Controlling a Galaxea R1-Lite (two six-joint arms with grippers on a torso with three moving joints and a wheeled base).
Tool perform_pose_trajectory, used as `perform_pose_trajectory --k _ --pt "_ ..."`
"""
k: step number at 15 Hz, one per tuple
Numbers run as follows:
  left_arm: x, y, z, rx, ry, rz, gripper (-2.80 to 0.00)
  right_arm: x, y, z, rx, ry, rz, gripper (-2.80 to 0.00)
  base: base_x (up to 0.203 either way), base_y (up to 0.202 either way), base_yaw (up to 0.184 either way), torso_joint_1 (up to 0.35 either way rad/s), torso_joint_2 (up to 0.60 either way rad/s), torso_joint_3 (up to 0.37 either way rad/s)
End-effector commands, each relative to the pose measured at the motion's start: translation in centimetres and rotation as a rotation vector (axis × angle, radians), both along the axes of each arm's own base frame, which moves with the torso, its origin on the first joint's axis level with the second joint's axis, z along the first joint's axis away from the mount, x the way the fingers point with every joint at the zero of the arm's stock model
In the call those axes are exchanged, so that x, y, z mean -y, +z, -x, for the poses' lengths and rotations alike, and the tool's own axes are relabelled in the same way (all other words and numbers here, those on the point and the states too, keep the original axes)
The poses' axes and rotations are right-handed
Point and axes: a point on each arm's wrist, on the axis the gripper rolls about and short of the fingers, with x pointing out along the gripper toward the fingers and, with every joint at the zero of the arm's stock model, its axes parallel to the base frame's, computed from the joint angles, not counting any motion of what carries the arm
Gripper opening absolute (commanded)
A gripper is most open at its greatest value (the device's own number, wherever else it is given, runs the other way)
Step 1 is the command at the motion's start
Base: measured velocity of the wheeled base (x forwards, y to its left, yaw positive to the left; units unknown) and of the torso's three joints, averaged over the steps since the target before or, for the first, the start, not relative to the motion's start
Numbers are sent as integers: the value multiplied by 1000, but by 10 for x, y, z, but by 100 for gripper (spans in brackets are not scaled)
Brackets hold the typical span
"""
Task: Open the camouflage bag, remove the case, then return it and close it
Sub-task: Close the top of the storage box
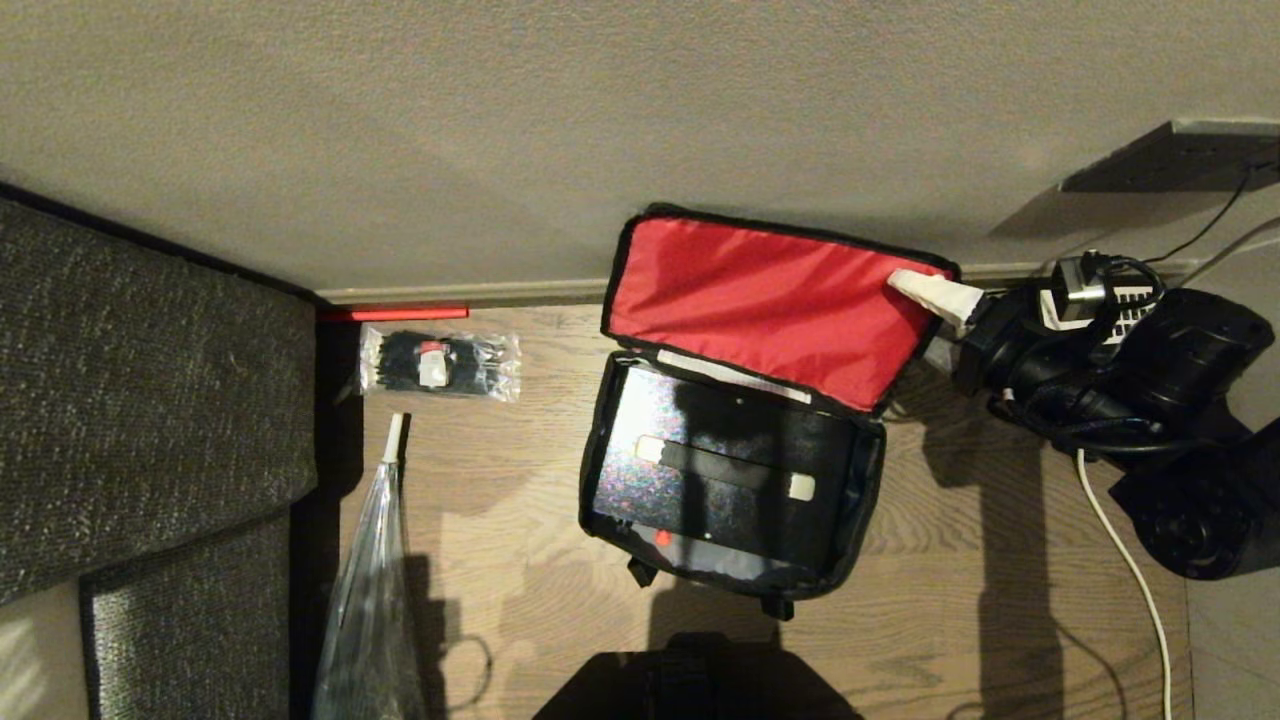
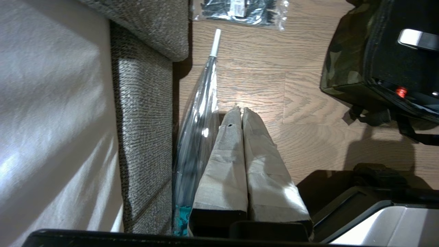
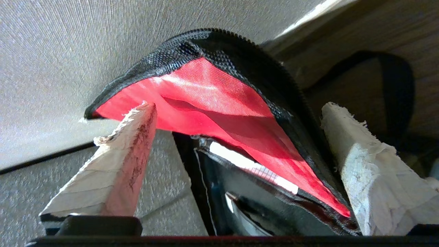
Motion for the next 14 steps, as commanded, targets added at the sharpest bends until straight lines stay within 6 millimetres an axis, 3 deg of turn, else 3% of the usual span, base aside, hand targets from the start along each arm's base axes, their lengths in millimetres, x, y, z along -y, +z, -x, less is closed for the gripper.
perform_pose_trajectory --k 1,3,4,10,14 --pt "0 -1 0 -3 1 0 -280 -1 2 2 11 18 3 0 0 0 0 0 0 0" --pt "0 -1 0 -3 1 0 -280 0 6 10 20 17 7 0 0 0 0 0 0 0" --pt "0 -1 0 -3 1 0 -280 1 8 14 26 16 7 -280 0 0 0 0 0 0" --pt "0 -1 0 -3 1 0 -280 2 10 43 35 90 63 -280 0 0 0 0 0 0" --pt "0 -1 0 -3 1 0 -280 4 -10 79 -23 219 155 -280 0 0 0 0 0 0"
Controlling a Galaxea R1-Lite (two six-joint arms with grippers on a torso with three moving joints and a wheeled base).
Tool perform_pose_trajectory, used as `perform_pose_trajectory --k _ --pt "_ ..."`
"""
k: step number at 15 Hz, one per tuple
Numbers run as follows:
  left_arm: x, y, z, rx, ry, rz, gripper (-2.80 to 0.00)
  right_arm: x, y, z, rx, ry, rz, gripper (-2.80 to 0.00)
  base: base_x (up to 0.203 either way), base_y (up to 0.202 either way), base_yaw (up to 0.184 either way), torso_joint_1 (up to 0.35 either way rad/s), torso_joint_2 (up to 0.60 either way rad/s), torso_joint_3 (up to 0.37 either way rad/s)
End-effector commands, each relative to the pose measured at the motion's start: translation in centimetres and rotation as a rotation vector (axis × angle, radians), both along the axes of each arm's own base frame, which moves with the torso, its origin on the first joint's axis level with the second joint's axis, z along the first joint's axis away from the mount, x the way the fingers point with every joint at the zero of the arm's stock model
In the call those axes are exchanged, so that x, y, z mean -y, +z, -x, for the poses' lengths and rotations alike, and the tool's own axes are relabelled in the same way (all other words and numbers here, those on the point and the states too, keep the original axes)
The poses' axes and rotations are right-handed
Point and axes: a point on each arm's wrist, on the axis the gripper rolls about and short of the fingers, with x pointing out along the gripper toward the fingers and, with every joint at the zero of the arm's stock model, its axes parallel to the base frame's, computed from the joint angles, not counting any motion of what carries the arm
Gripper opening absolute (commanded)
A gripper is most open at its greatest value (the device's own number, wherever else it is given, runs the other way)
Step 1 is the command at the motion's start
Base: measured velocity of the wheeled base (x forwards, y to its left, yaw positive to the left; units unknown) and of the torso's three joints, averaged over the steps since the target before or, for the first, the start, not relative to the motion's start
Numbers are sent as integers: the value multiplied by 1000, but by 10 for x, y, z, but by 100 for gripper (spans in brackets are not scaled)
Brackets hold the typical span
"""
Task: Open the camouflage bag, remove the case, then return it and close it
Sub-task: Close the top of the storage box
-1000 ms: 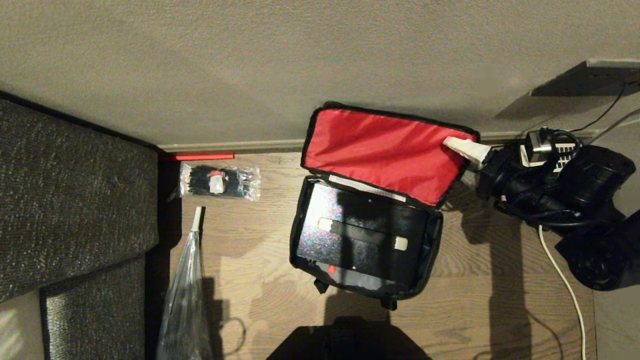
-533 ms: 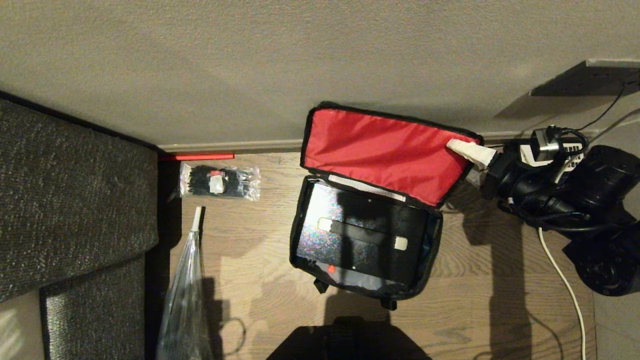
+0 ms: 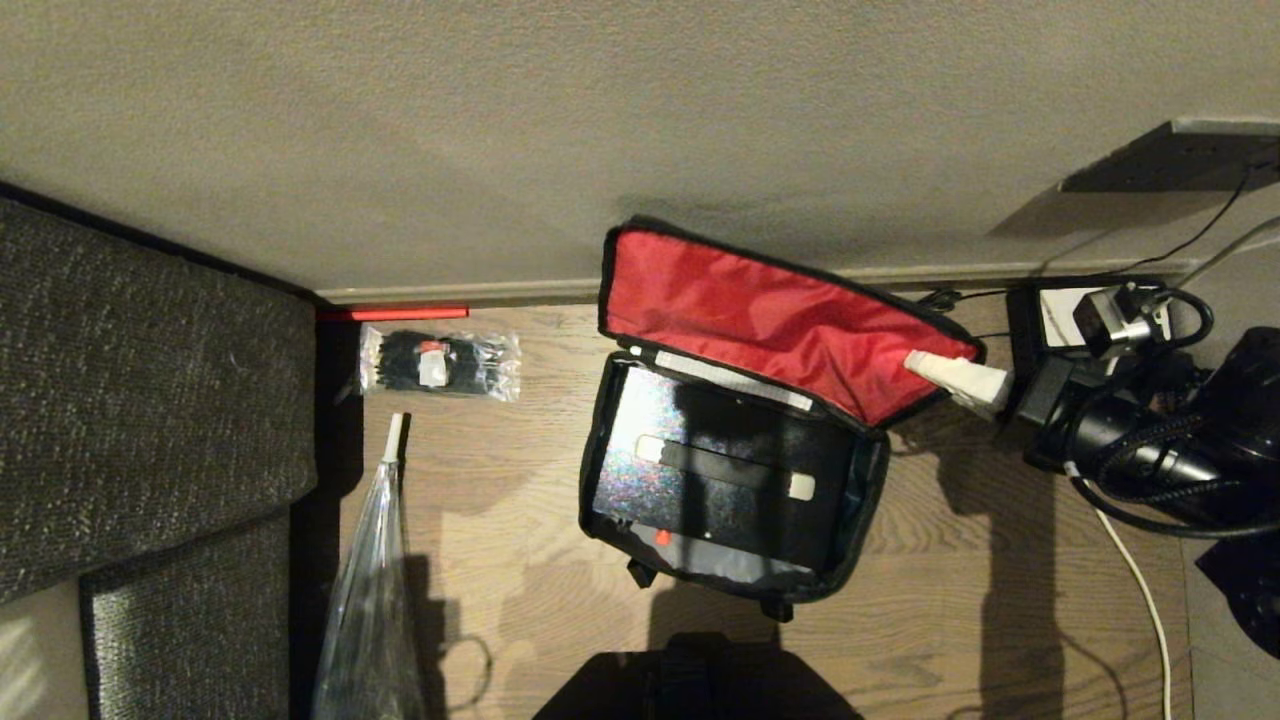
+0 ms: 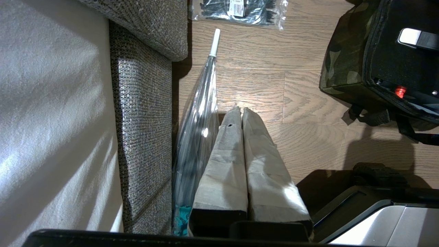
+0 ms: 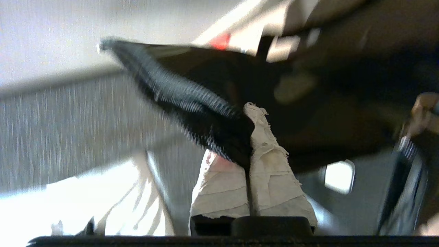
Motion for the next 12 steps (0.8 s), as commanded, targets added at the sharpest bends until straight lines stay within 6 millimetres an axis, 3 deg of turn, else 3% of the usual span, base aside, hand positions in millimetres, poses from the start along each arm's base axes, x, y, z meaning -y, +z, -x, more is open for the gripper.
perform_pose_trajectory --k 1,8,9,12 --pt "0 -1 0 -3 1 0 -280 1 -6 23 3 42 69 -280 0 0 0 0 0 0" --pt "0 -1 0 -3 1 0 -280 3 -50 34 -108 76 386 -280 0 0 0 -4 0 0" --pt "0 -1 0 -3 1 0 -280 3 -55 36 -117 86 429 0 0 0 0 0 0 0" --pt "0 -1 0 -3 1 0 -280 3 -59 38 -127 103 461 0 0 0 0 0 0 0"
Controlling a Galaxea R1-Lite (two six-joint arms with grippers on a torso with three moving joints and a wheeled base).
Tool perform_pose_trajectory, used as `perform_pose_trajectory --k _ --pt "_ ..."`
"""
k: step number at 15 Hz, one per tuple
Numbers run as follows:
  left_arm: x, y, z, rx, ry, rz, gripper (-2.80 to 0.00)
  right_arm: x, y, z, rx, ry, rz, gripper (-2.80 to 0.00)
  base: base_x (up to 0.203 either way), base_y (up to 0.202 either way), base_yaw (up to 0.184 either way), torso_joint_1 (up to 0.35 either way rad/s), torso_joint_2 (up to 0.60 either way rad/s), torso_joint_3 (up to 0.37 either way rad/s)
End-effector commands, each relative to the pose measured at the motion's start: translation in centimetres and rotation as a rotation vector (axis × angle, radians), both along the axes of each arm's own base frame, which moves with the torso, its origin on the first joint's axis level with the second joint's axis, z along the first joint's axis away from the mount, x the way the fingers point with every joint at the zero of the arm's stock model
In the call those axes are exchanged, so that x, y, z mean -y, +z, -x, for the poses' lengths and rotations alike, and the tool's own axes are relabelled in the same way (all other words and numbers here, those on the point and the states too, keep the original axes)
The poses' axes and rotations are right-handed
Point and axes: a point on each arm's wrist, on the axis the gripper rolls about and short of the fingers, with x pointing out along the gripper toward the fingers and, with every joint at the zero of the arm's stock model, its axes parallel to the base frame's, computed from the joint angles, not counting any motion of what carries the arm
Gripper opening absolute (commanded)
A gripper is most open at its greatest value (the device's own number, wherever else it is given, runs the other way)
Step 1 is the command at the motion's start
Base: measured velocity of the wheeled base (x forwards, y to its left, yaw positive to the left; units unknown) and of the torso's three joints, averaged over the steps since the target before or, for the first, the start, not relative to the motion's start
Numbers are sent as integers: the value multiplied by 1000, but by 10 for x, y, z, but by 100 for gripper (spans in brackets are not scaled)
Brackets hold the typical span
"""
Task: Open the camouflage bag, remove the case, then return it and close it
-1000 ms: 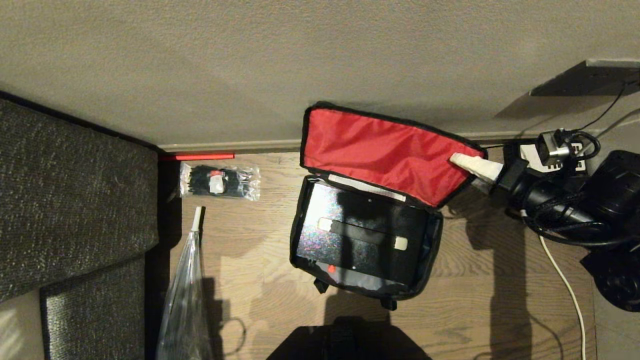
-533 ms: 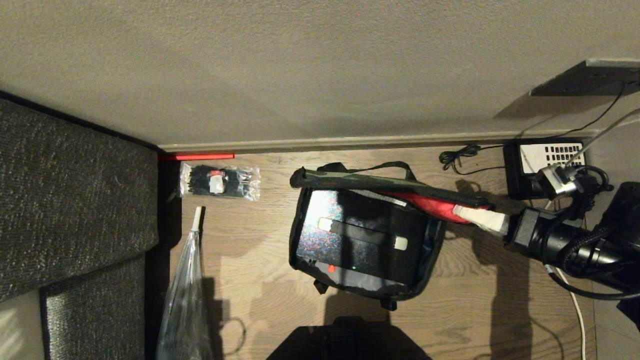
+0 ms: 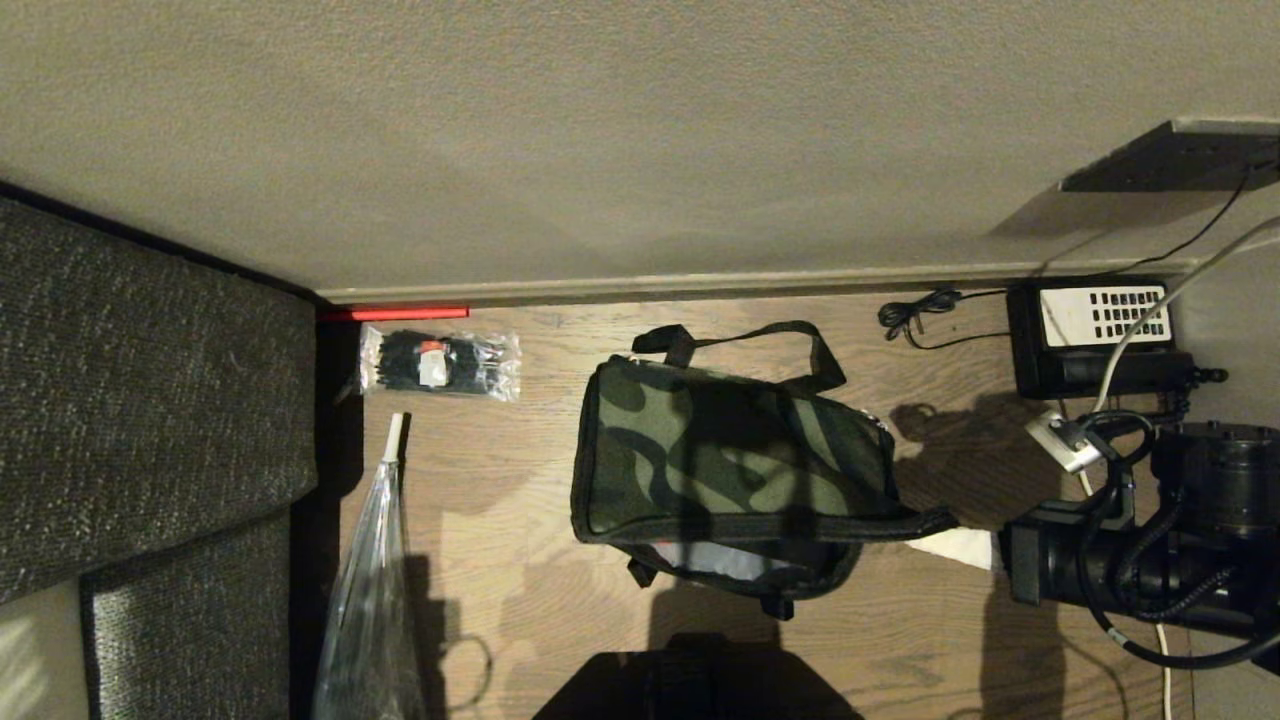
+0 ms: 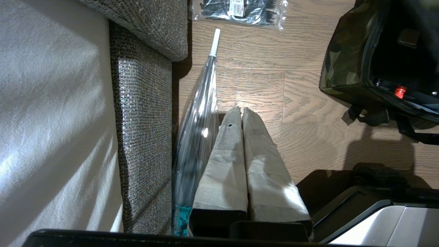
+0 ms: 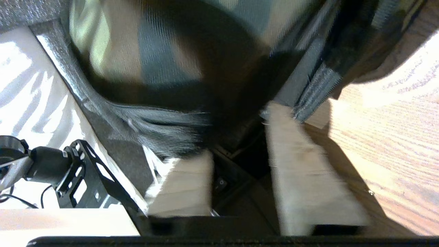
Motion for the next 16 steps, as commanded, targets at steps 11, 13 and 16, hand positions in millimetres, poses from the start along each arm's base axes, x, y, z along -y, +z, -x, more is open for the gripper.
perform_pose_trajectory --k 11,13,16 --pt "0 -1 0 -3 0 0 -280 5 19 68 -30 151 29 0 0 0 0 0 0 0" --pt "0 -1 0 -3 0 0 -280 6 29 76 7 165 4 0 0 0 0 0 0 0" --pt "0 -1 0 -3 0 0 -280 10 37 84 29 132 -25 -280 0 0 0 0 0 0"
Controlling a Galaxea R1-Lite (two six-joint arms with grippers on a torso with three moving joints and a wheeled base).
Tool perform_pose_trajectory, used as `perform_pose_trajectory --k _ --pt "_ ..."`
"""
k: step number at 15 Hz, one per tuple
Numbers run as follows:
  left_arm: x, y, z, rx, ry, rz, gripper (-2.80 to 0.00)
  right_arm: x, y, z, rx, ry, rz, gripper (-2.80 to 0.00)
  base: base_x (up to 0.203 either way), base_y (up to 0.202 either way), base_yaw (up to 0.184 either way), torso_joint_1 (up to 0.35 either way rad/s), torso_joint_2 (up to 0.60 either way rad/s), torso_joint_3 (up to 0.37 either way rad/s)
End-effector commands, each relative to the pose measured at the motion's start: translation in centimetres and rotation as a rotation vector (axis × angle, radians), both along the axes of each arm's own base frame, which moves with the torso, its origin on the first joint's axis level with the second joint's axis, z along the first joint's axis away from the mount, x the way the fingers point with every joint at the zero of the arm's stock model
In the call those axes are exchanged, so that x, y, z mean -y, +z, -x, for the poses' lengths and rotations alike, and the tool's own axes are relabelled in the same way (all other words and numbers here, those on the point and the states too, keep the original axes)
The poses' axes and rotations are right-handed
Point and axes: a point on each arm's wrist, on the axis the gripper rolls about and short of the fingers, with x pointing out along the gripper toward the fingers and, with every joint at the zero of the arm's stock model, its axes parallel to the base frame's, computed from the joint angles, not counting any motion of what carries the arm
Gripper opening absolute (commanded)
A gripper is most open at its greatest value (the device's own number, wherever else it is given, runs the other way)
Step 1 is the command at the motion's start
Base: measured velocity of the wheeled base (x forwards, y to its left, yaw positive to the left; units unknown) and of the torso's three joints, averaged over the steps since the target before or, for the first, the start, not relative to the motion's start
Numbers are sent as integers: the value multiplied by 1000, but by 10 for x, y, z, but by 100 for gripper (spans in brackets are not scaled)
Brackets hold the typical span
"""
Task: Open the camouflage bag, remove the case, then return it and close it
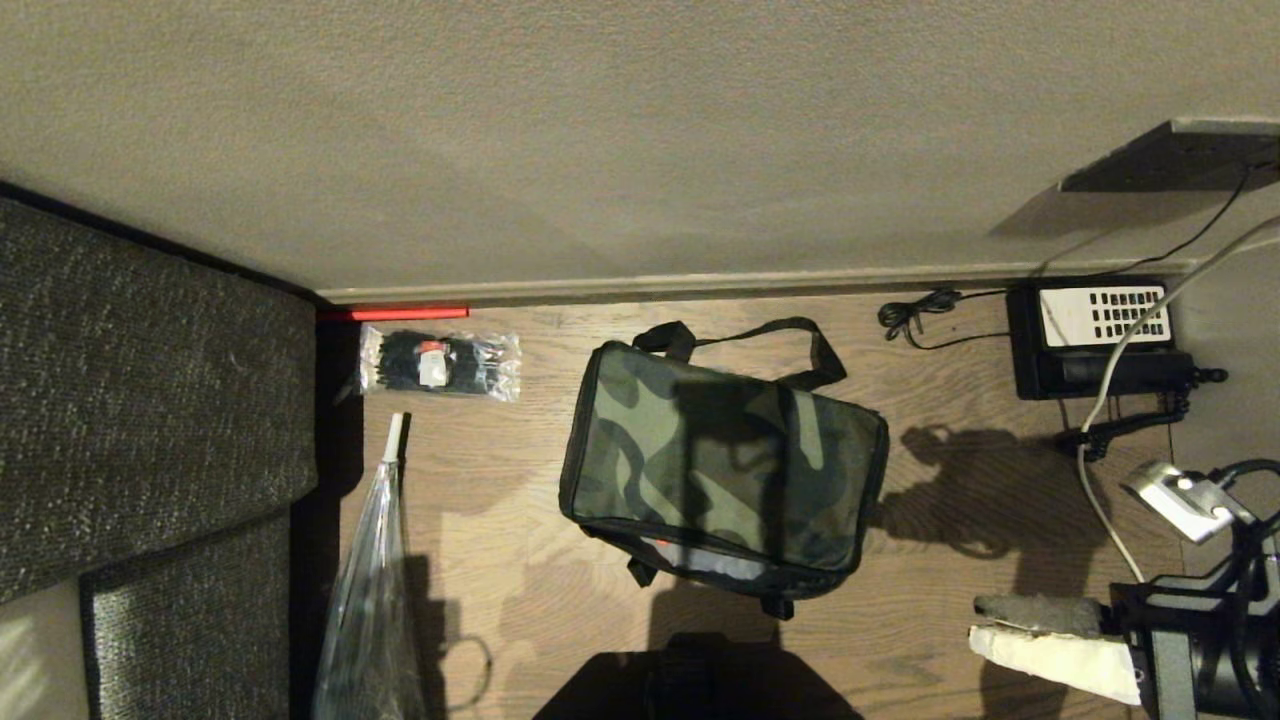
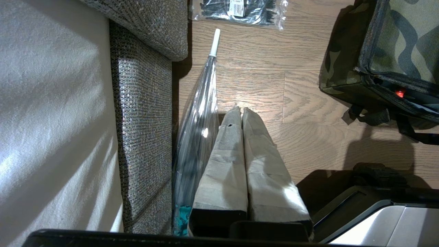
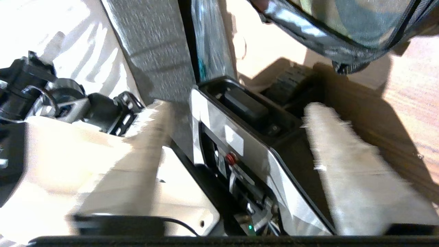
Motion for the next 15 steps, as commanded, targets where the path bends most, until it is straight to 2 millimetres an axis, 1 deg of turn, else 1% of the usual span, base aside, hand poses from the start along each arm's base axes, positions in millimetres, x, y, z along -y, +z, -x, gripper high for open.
perform_pose_trajectory --k 1,3,5,9,12,14,15 --pt "0 -1 0 -3 1 0 -280 2 11 8 69 -9 -11 -280 0 0 0 0 0 0" --pt "0 -1 0 -3 1 0 -280 4 13 13 92 -84 24 -280 0 0 0 0 0 0" --pt "0 -1 0 -3 1 0 -280 7 13 25 96 -195 82 -280 0 0 0 0 0 0" --pt "0 -1 0 -3 1 0 -280 14 14 68 67 -370 193 -280 0 0 0 0 0 0" --pt "0 -1 0 -3 1 0 -280 18 19 99 145 -491 261 -280 0 0 0 0 0 0" --pt "0 -1 0 -3 1 0 -280 21 21 116 226 -515 337 -280 0 0 0 0 0 0" --pt "0 -1 0 -3 1 0 -280 23 18 124 274 -535 382 -280 0 0 0 0 0 0"
